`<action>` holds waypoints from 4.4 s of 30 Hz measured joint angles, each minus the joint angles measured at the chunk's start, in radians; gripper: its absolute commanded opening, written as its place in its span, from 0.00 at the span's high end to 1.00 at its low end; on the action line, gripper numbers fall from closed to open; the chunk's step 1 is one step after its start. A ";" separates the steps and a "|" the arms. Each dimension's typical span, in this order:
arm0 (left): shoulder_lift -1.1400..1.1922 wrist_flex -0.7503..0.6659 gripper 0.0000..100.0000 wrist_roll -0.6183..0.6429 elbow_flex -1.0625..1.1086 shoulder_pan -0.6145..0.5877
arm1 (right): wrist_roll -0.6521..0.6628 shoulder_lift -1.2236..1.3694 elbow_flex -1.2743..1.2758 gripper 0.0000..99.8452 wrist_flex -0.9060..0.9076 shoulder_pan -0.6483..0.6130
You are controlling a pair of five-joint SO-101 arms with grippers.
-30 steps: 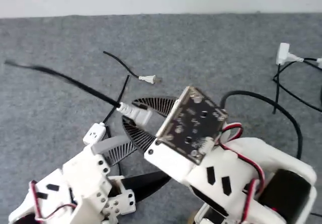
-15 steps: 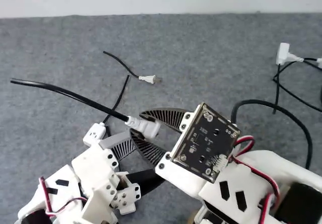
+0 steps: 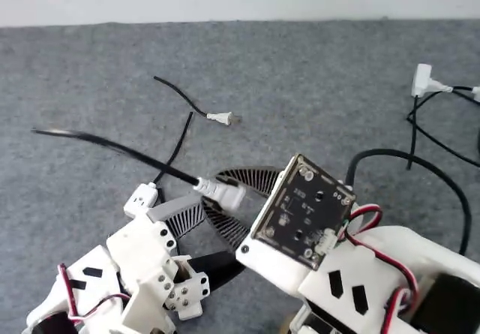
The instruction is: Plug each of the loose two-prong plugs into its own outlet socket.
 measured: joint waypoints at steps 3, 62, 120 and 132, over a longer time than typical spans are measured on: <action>0.000 0.000 0.72 0.035 0.000 0.000 | 0.000 0.011 0.002 0.99 -0.043 0.003; -0.153 -0.138 0.71 0.058 0.180 -0.083 | 0.000 0.012 0.109 0.99 0.044 0.015; -0.155 -0.114 0.72 0.055 0.190 -0.026 | 0.026 -0.135 0.535 0.99 -0.034 0.229; -0.155 -0.212 0.72 0.055 0.334 -0.261 | 0.026 -0.176 0.578 0.99 -0.034 0.365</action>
